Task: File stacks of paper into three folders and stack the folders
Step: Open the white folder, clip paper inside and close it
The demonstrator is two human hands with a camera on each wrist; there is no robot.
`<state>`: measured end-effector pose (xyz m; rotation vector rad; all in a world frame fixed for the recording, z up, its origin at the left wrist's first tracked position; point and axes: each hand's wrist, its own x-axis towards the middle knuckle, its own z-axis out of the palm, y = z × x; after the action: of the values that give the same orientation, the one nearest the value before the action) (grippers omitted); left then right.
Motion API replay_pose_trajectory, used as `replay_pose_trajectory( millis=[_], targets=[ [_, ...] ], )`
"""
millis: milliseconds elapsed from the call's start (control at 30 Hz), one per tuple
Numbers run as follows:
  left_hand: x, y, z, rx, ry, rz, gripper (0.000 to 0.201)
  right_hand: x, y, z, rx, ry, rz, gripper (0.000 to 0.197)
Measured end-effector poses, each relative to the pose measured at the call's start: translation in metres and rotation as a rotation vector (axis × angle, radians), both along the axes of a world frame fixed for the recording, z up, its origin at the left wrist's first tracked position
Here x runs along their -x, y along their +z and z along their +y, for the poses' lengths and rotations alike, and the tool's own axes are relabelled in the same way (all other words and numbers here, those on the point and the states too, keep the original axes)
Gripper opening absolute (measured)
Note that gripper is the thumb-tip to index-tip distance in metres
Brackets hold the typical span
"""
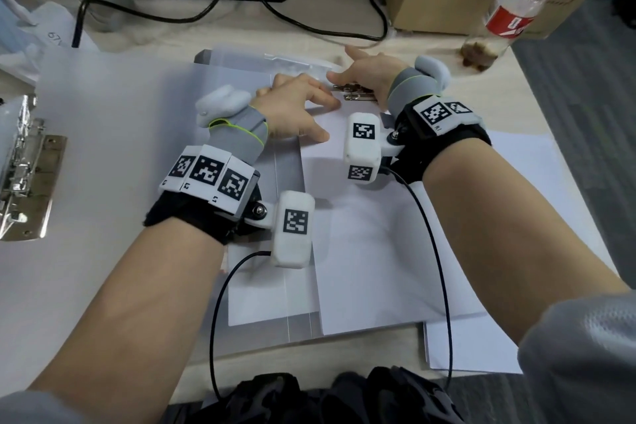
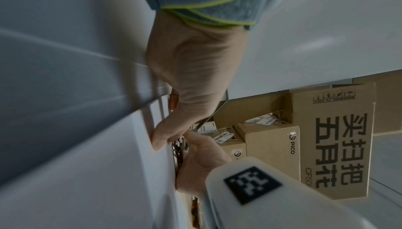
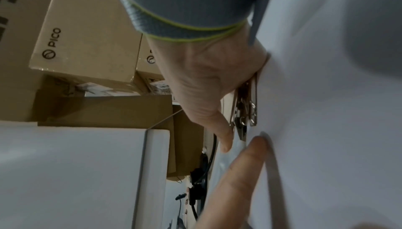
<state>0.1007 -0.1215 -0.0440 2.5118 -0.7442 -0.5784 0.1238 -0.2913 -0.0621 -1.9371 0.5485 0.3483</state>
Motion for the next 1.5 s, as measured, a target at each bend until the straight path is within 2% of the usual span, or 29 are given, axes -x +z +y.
replay_pose_trajectory(
  millis=[300, 400, 500, 700, 867, 1000, 1167, 1367, 1500],
  targets=[
    [0.001, 0.002, -0.001, -0.026, -0.012, 0.0, 0.056, 0.0, -0.001, 0.001, 0.228, 0.065, 0.038, 0.084],
    [0.0, 0.002, -0.001, -0.02, -0.008, 0.007, 0.056, 0.002, 0.001, 0.001, 0.22, 0.06, 0.037, 0.083],
    [0.002, 0.005, -0.001, -0.006, -0.003, 0.01, 0.056, 0.006, 0.003, -0.002, 0.316, 0.041, 0.061, 0.08],
    [0.009, 0.011, -0.003, -0.008, 0.023, -0.02, 0.059, 0.028, 0.008, 0.002, 0.239, -0.095, -0.138, 0.057],
    [0.026, 0.02, -0.007, -0.04, 0.04, -0.075, 0.056, 0.065, 0.012, -0.005, 0.228, -0.138, -0.197, 0.048],
    [0.055, 0.027, -0.018, -0.104, 0.002, -0.14, 0.037, 0.111, 0.024, -0.014, 0.285, -0.171, -0.261, 0.037],
    [0.088, 0.029, -0.034, -0.136, -0.054, -0.081, 0.055, 0.172, 0.027, -0.027, 0.329, -0.239, -0.284, 0.039],
    [0.123, 0.033, -0.061, -0.068, -0.175, 0.026, 0.054, 0.235, 0.018, -0.046, 0.43, -0.386, -0.257, 0.043],
    [0.153, 0.031, -0.083, 0.012, -0.246, 0.01, 0.048, 0.278, 0.012, -0.061, 0.53, -0.52, -0.197, 0.042]
  ],
)
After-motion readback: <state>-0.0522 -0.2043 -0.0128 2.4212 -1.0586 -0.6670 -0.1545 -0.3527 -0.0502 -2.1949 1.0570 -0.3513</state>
